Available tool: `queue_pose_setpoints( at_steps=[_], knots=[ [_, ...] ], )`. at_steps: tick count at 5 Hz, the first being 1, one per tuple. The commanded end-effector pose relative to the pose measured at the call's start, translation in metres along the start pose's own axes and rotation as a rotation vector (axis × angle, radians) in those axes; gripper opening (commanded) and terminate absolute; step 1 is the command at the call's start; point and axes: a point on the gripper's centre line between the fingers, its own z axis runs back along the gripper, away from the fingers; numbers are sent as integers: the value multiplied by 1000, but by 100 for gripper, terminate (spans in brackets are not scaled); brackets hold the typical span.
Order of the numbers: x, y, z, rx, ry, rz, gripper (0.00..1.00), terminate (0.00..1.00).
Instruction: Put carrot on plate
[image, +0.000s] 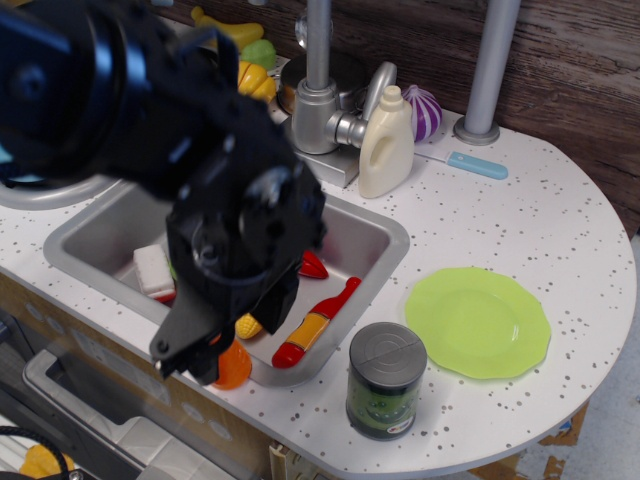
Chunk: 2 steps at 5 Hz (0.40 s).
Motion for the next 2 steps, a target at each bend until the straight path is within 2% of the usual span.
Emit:
queue_pose_setpoints(
  at_steps=[1, 2],
  knots=[
    [6, -2, -16, -43, -9, 46, 100, 0],
    [6, -1, -24, -47, -32, 52, 100, 0]
  ],
)
